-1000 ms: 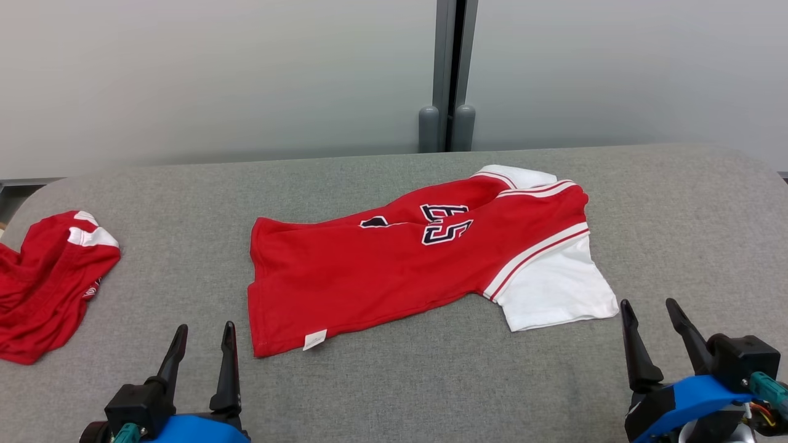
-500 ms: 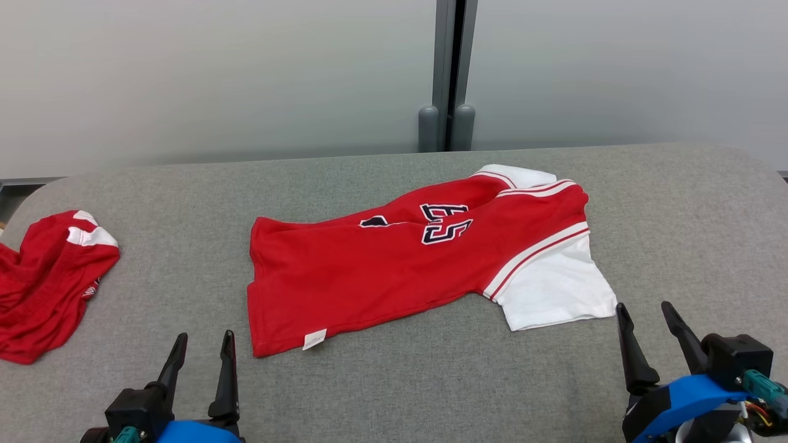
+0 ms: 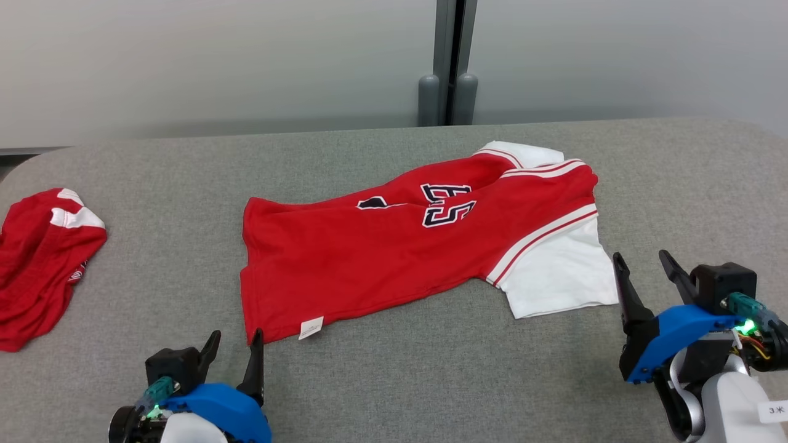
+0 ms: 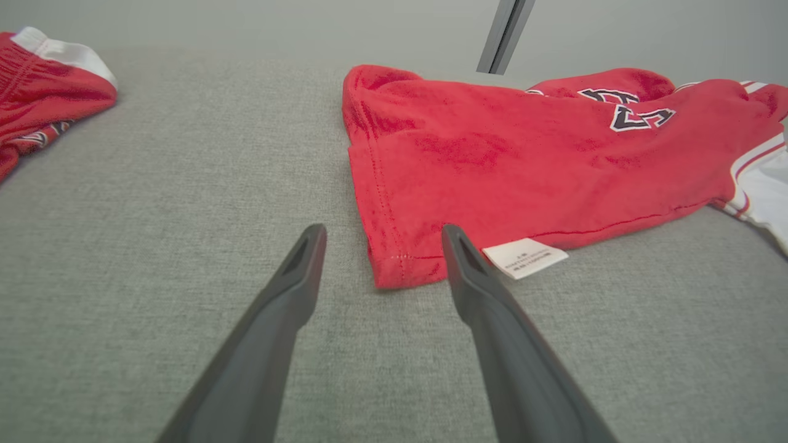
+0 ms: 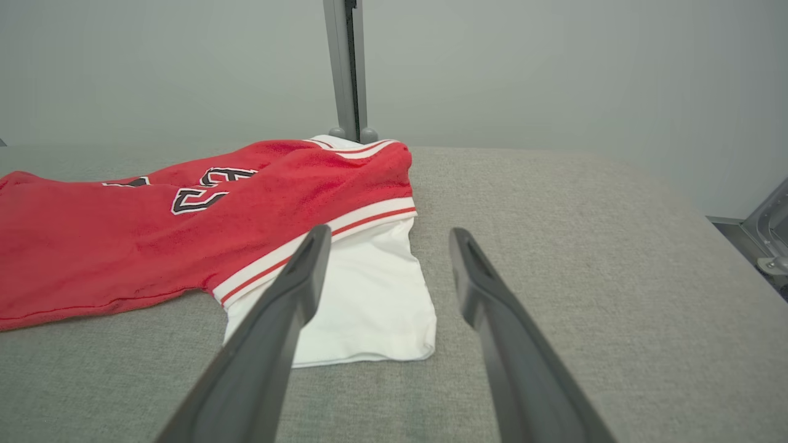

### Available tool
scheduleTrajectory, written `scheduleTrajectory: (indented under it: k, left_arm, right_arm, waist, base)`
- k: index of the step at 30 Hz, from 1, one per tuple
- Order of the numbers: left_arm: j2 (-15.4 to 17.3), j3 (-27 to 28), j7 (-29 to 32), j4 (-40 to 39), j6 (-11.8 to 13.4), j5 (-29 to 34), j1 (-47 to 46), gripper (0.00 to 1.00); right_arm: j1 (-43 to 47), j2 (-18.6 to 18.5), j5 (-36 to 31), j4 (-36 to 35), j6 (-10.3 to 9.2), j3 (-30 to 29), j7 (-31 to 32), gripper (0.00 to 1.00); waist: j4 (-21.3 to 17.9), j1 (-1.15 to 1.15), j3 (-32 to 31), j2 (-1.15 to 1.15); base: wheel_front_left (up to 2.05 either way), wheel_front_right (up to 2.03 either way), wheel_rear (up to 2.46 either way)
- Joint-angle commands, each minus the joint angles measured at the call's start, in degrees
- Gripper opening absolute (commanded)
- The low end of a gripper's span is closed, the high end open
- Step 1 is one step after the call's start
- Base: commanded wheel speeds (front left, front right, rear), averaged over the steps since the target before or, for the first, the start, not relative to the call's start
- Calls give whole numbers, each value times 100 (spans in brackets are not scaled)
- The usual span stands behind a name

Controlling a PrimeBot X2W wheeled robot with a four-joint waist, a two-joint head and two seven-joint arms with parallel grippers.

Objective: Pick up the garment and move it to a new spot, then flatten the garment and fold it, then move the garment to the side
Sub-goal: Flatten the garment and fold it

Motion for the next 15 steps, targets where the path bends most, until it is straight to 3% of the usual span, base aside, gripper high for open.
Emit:
scheduleTrajectory:
  k: [1, 11, 15]
  left_arm:
    - [-7, -7, 45, 75, -13, -15, -120, 100]
    - [-155, -139, 147, 913, 1, -46, -850, 100]
    - [-193, -155, 102, 1142, 18, -83, -996, 100]
  right_arm:
    - [-95, -6, -35, 100, 3, -48, 42, 100]
    - [-891, -3, -446, 1529, 3, -555, 107, 100]
    - [-1131, -4, -521, 2084, 3, -500, 44, 100]
  waist:
    - [11, 0, 84, 0]
    - [7, 0, 473, 0]
    - [4, 0, 554, 0]
  base:
    - [0, 0, 0]
    - [0, 0, 0]
    - [0, 0, 0]
